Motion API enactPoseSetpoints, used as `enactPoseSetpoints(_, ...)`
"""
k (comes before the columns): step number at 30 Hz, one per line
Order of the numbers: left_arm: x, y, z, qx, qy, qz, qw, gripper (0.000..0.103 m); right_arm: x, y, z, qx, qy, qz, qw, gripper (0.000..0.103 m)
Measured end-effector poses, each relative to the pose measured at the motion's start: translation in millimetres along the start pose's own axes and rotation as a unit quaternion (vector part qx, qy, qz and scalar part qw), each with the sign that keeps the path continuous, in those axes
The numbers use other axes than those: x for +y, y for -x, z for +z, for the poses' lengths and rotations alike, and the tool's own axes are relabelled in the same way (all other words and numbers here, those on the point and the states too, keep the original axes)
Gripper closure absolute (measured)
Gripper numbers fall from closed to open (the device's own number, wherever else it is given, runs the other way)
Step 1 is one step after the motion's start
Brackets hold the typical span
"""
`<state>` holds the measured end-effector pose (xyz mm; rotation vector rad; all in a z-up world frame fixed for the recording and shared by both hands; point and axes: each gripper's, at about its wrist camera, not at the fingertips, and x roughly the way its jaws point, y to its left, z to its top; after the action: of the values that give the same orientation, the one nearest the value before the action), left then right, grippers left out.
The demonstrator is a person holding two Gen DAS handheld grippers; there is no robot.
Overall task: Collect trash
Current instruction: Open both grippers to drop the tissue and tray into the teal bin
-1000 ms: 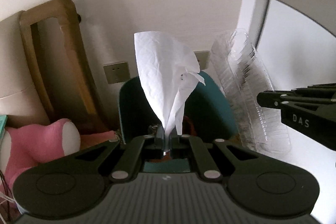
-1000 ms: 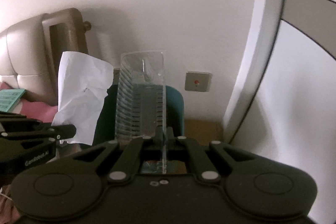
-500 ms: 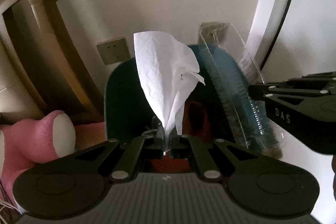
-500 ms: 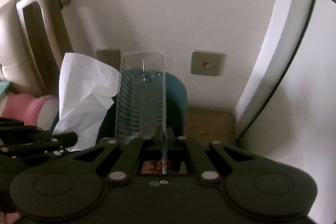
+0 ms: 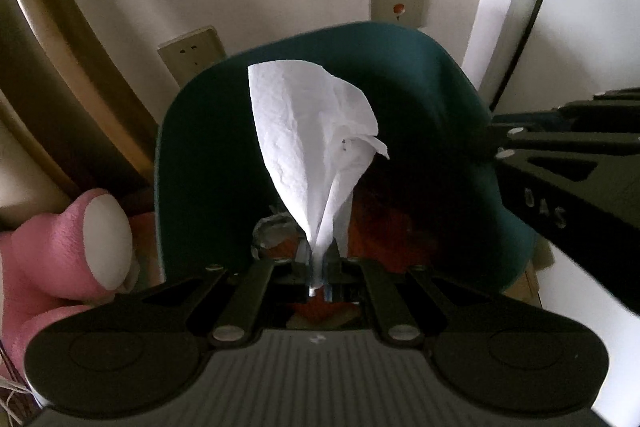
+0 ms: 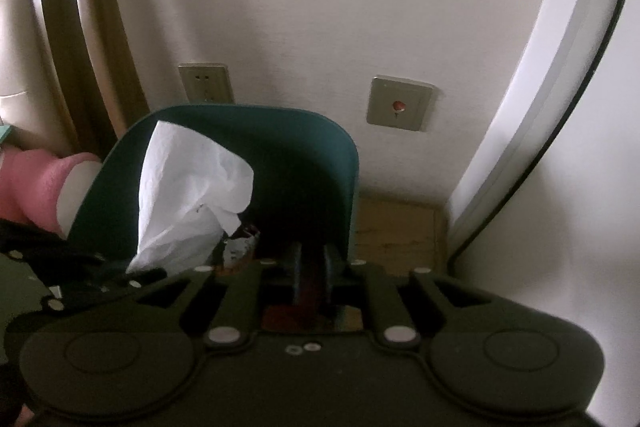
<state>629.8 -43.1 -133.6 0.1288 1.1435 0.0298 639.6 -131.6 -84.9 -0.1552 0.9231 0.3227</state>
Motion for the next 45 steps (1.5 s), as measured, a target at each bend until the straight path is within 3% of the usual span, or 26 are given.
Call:
enactPoseSetpoints(5, 1.8, -5.3, -1.2, 0.001, -0.002, -0.008, 1.0000, 0.089, -5.0, 11.6, -1.0, -0.009, -0.011, 0.003, 1.000, 0.086)
enactPoseSetpoints(8, 4.1, -6.1, -2.4, -0.003, 0.001, -0.015, 0.9999, 0.059, -7.8, 20.6, -2.2, -0.017, -0.018, 0.003, 1.000, 0.085)
enactPoseSetpoints(9, 5.2, -4.0, -3.6, -0.009, 0.003, -0.016, 0.9998, 0.040, -8.7, 24.0, -3.0, -0.019, -0.021, 0.003, 1.000, 0.084)
enactPoseSetpoints(10, 5.9, -0.7, -5.1, -0.018, 0.006, -0.017, 0.9997, 0.031, -9.5, 28.4, -3.9, -0.023, -0.025, 0.002, 0.999, 0.084)
enactPoseSetpoints(21, 25.6, 58.3, -37.4, -0.094, 0.037, -0.059, 0.9931, 0.030, -13.5, 95.0, -41.2, -0.077, -0.068, 0.014, 0.995, 0.075)
enactPoseSetpoints(25, 32.6, 89.3, -64.5, -0.130, 0.031, -0.055, 0.9895, 0.030, -8.7, 123.1, -70.6, -0.088, -0.079, 0.015, 0.993, 0.073)
enactPoseSetpoints(32, 37.0, 121.0, -127.0, -0.158, 0.001, -0.060, 0.9857, 0.030, 5.2, 158.1, -136.7, -0.080, -0.103, 0.004, 0.991, 0.071)
enactPoseSetpoints(39, 36.6, 122.4, -186.0, -0.161, -0.009, -0.066, 0.9846, 0.024, 26.9, 168.0, -204.1, -0.061, -0.113, -0.002, 0.992, 0.069)
enactPoseSetpoints(45, 34.1, 96.6, -226.5, -0.146, -0.004, -0.075, 0.9864, 0.022, 29.8, 142.2, -252.5, -0.025, -0.101, -0.005, 0.995, 0.066)
